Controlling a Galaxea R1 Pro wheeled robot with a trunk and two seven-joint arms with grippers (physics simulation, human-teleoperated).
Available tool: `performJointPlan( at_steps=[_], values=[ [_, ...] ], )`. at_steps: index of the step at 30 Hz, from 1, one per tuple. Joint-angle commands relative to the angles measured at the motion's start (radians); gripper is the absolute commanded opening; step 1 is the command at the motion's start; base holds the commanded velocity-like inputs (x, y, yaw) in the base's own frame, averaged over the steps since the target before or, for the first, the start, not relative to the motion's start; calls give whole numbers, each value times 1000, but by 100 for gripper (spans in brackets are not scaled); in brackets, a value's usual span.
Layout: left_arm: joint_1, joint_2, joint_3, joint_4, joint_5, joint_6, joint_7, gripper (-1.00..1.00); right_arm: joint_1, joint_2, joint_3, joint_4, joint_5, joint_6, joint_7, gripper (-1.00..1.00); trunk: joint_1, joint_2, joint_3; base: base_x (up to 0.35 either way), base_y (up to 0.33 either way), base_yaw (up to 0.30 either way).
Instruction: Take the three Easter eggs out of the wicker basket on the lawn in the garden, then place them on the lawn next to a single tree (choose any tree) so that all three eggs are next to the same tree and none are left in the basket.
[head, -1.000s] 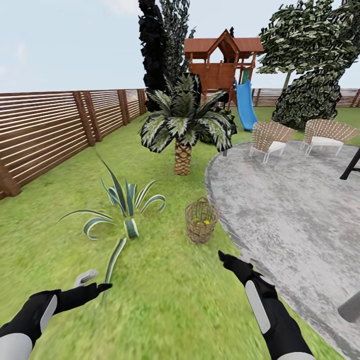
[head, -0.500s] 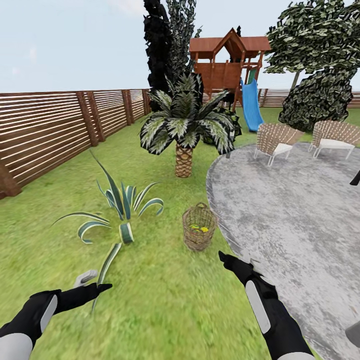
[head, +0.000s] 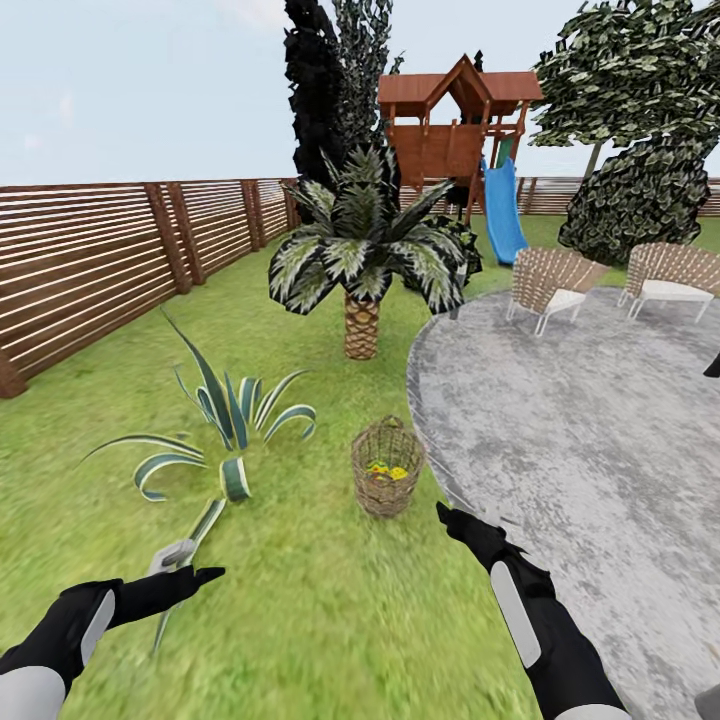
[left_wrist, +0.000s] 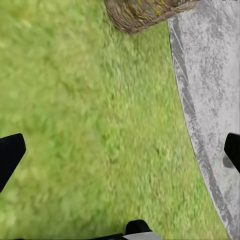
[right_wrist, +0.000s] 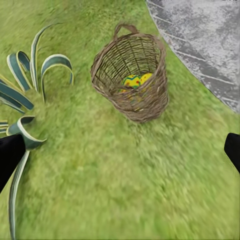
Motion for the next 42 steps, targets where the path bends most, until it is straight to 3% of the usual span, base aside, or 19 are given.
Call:
performJointPlan(
  at_steps=[1,42],
  values=[
    [-1,-1,5,-1,-2,8,-5,100,-1,1,-1,-2,-10,5,-3,100,1,-2,-2,256,-92,0],
    [-1,-1,3,0,-2,1,-4,100,-1,1,0,0,-10,1,-5,100,1,-2,-2,299,-23,0]
  ],
)
